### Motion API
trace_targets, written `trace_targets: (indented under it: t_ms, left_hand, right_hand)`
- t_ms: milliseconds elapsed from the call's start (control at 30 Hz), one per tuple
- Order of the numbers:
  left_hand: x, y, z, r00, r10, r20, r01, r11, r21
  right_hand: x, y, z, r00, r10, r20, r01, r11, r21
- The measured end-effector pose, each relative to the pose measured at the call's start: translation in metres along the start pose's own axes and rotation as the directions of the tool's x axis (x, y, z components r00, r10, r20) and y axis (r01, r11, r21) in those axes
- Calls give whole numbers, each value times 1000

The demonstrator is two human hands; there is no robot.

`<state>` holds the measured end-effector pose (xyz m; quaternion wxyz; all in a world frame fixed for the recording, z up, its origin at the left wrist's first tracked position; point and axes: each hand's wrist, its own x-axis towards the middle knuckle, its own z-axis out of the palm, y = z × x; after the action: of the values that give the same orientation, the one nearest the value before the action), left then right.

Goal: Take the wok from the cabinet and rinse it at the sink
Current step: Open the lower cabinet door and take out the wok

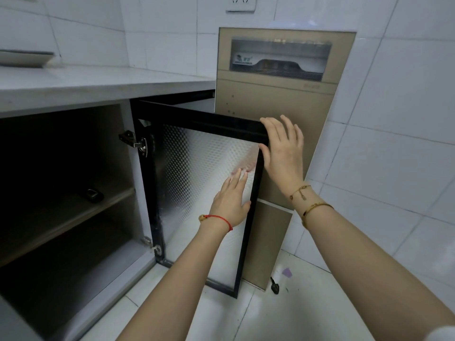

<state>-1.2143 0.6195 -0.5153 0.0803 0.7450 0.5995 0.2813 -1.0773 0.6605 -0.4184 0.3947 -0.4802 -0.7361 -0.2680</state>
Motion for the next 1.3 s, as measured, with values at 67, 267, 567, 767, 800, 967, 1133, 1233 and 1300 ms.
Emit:
trace_targets:
  t_ms: [67, 267, 567, 767, 800, 967, 1133, 1233, 1300]
  left_hand:
    - [-7, -3, -6, 1000, -7, -27, 7, 1000, 2]
    - [-55, -14, -35, 983, -73, -168, 67, 997, -40]
    - [-148, -46, -90, 934, -204, -292, 178, 977, -116]
    - [-204, -69, -118, 861, -328, -389, 287, 944, -161]
    - [-212, -72, -122, 851, -342, -399, 301, 939, -164]
    - [-244, -87, -137, 800, -398, -448, 373, 916, -147]
    - [-261, -99, -146, 748, -456, -482, 432, 886, -168]
    - [-261, -113, -149, 722, -493, -486, 463, 866, -190]
    - [-253, -127, -151, 706, -517, -484, 482, 852, -206]
  right_hand:
    - [-2, -4, -1, 1000, 9, -8, -9, 1000, 12]
    - [-7, -14, -9, 1000, 29, -13, -28, 999, 41]
    - [-23, -59, -19, 994, 3, -112, 3, 999, 51]
    - [-45, -157, -22, 988, -100, -116, 139, 904, 405]
    - [-49, -173, -23, 990, -109, -88, 137, 877, 460]
    - [-68, -237, -21, 983, -165, 81, 82, 789, 609]
    - [-83, -269, -8, 941, -227, 250, -5, 730, 683]
    - [-82, -282, 10, 909, -263, 323, -58, 689, 722]
    - [-76, -291, 28, 889, -281, 361, -89, 668, 739]
